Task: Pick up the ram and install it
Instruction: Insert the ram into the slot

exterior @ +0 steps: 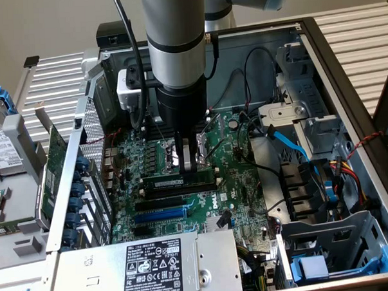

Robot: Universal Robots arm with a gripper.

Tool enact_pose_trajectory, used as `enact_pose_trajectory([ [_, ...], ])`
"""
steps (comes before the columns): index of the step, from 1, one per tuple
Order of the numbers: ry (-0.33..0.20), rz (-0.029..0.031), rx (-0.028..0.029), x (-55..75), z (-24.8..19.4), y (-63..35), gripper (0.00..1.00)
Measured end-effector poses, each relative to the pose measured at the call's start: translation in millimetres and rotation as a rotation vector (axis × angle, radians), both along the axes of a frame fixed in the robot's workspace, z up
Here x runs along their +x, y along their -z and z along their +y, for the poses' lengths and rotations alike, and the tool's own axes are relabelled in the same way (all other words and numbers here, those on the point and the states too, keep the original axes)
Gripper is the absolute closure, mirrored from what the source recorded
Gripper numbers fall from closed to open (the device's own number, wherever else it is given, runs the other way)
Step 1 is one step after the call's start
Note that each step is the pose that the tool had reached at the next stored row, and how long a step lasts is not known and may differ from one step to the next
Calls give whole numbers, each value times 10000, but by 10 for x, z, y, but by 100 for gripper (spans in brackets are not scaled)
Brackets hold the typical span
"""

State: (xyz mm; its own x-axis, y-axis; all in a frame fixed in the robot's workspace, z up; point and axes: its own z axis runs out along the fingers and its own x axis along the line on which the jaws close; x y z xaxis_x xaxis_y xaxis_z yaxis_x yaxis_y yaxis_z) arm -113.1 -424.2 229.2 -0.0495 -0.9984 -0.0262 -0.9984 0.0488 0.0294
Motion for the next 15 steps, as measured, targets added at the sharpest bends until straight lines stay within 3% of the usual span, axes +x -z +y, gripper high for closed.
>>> enact_pose_trajectory([
  [9, -5, -2, 0, -12, 0, -24, 87],
  [11, -14, -25, -2, -19, -1, -27, 87],
  [15, -44, -128, -1, -23, 0, -31, 87],
])
